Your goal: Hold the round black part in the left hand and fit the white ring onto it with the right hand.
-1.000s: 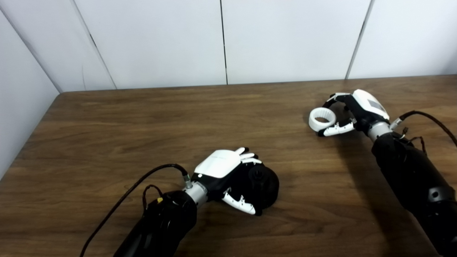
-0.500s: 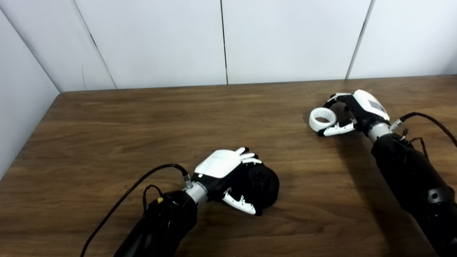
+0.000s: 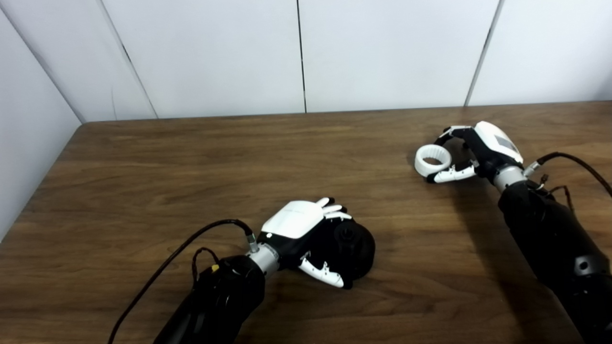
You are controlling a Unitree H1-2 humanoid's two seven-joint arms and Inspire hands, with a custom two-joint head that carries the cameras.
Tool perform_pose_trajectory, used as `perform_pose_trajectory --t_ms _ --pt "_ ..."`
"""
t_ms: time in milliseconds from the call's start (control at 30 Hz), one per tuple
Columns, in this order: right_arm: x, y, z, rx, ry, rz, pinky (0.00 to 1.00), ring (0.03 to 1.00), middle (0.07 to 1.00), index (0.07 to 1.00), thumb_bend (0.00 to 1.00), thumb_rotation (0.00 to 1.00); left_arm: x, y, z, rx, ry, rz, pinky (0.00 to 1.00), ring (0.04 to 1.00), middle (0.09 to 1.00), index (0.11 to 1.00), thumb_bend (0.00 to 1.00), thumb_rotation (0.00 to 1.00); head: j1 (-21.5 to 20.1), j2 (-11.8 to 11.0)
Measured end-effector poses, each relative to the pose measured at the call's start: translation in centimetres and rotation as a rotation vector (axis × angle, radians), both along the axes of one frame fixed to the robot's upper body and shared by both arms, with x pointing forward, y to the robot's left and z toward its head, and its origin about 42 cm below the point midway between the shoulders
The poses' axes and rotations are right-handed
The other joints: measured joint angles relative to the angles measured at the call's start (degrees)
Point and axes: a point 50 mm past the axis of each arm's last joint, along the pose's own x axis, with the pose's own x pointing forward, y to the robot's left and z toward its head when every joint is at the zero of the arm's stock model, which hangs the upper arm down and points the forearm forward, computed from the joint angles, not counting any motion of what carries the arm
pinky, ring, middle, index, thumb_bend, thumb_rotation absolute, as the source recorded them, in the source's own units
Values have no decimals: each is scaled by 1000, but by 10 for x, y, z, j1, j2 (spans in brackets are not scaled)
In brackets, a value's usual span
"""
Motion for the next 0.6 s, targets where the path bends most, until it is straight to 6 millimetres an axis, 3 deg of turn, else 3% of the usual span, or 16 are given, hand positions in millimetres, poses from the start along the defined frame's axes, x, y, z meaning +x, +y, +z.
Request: perform_pose_trajectory --t_ms 600 --pt "-3 -1 3 14 -7 3 748 877 834 615 837 202 1 -1 0 2 1 -1 937 1000 942 828 973 456 0 -2"
